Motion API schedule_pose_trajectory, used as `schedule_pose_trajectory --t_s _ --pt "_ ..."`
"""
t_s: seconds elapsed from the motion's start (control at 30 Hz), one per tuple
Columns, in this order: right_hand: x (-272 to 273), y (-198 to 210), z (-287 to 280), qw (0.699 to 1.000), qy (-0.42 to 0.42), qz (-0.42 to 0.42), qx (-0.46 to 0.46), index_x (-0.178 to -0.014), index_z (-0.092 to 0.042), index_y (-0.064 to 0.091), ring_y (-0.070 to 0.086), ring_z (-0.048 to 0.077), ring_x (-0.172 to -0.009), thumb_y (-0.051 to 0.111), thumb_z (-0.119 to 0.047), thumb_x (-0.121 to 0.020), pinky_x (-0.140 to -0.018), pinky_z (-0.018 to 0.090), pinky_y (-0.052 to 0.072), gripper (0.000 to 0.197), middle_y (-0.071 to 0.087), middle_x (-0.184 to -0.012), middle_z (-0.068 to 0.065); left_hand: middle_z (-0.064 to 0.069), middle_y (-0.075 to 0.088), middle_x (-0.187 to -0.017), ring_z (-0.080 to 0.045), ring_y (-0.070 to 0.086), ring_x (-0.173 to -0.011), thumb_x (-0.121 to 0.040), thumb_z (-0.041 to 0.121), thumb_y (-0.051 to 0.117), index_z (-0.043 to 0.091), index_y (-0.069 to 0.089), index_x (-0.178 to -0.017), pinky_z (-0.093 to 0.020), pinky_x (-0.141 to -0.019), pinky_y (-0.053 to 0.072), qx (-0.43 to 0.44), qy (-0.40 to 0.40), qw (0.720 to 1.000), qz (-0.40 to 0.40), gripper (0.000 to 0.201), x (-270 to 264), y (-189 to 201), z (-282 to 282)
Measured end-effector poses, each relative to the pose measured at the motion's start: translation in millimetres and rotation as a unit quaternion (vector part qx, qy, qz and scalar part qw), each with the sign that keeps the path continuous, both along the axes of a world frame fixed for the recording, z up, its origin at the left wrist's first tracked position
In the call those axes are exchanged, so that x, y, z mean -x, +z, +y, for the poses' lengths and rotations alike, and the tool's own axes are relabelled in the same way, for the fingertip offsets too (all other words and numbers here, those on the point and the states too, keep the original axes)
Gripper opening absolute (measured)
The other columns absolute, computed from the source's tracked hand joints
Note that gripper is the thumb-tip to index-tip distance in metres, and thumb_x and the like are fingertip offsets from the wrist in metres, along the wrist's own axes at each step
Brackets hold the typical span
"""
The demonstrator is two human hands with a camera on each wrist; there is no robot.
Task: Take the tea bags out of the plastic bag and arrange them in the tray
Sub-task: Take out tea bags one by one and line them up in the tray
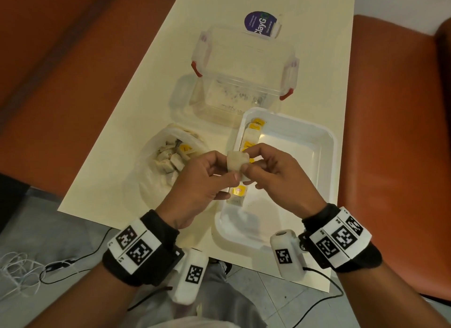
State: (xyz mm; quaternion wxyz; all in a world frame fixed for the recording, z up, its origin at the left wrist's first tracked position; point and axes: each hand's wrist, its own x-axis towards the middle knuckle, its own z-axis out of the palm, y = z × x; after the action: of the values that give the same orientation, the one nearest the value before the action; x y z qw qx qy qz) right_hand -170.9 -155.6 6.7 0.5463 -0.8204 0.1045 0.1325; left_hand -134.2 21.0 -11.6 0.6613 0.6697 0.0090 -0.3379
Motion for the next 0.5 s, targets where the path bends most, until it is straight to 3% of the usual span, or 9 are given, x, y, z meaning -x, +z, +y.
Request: schedule_pose_trajectory --t_s 0.03,0.13,0.2,0.37,0.5 --pt "0 2 0 1.000 -0.001 -0.005 0.007 -0.093 -0.029 0.068 0.067 0.006 -0.071 0.066 -0.028 -0.093 -0.071 0.030 0.049 0.002 0.074 -0.074 -0.008 -0.004 0.076 -0.093 -0.018 0.074 -0.091 -0.087 0.012 0.074 0.007 0.064 -0.098 -0.030 -0.070 0.060 -0.010 -0.007 1.000 -0.019 0.016 1 -1 -1" --pt "0 0 0 0.996 0.012 -0.047 0.071 -0.086 -0.032 0.071 0.065 0.006 -0.075 0.070 -0.047 -0.087 -0.075 0.036 0.053 0.015 0.073 -0.082 -0.015 0.005 0.070 -0.074 -0.014 0.068 -0.069 -0.085 0.009 0.075 0.012 0.061 -0.084 -0.038 -0.071 0.061 -0.054 -0.032 0.995 -0.079 0.014 3 -2 -2" --pt "-1 -2 -2 0.994 0.013 -0.065 0.090 -0.085 -0.032 0.073 0.064 0.007 -0.072 0.072 -0.045 -0.087 -0.073 0.036 0.053 0.012 0.071 -0.079 -0.014 0.011 0.063 -0.061 -0.009 0.059 -0.061 -0.085 0.008 0.075 0.016 0.059 -0.081 -0.038 -0.070 0.059 -0.067 -0.046 0.993 -0.088 0.018 2 -2 -2" --pt "-5 -1 -7 0.996 0.025 -0.048 0.069 -0.089 -0.026 0.076 0.062 0.010 -0.062 0.076 -0.036 -0.085 -0.062 0.033 0.050 0.010 0.070 -0.068 -0.005 0.005 0.074 -0.092 -0.009 0.065 -0.072 -0.082 0.015 0.079 0.026 0.066 -0.110 -0.025 -0.065 0.051 -0.051 -0.094 0.992 -0.068 0.033 -1 -2 3" --pt "-6 2 -12 0.997 0.043 -0.021 0.057 -0.091 -0.023 0.076 0.066 0.005 -0.063 0.076 -0.027 -0.087 -0.063 0.028 0.053 0.007 0.074 -0.075 -0.007 0.011 0.070 -0.076 -0.005 0.062 -0.065 -0.085 0.017 0.077 0.022 0.072 -0.092 -0.017 -0.056 0.046 -0.074 -0.097 0.988 -0.094 0.010 -2 -4 5"
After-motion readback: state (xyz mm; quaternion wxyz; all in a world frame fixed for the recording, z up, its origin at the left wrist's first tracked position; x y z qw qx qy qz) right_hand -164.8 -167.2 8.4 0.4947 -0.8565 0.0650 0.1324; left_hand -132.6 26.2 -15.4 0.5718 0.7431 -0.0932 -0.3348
